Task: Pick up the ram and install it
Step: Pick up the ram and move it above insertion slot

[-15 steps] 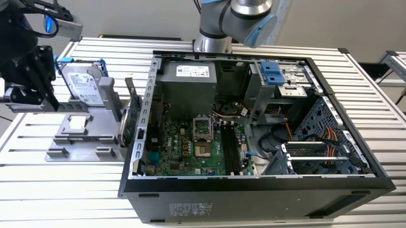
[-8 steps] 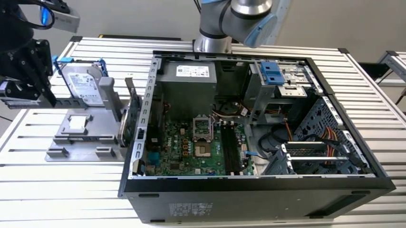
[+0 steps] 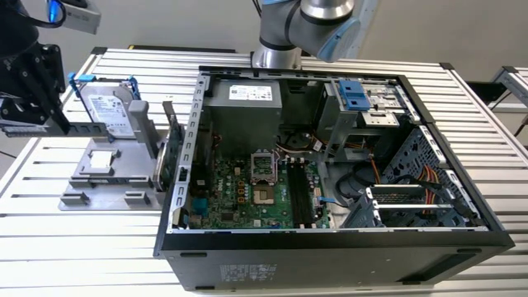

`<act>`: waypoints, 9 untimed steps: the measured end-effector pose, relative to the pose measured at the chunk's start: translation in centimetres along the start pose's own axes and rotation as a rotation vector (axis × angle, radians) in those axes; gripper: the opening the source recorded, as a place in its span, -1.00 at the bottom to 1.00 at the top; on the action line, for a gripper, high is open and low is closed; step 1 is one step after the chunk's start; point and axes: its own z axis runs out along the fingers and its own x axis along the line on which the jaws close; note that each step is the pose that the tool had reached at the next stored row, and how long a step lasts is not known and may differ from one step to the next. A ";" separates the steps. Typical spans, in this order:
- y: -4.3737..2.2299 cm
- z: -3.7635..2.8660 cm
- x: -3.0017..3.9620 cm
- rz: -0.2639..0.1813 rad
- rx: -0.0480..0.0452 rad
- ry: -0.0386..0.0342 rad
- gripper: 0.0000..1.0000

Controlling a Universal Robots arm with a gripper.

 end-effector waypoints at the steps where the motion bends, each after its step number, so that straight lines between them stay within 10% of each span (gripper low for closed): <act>1: 0.00 -0.10 0.00 0.000 0.0000 0.0000 -1.00; 9: 0.00 -0.99 -0.02 0.000 0.0001 0.0000 -1.00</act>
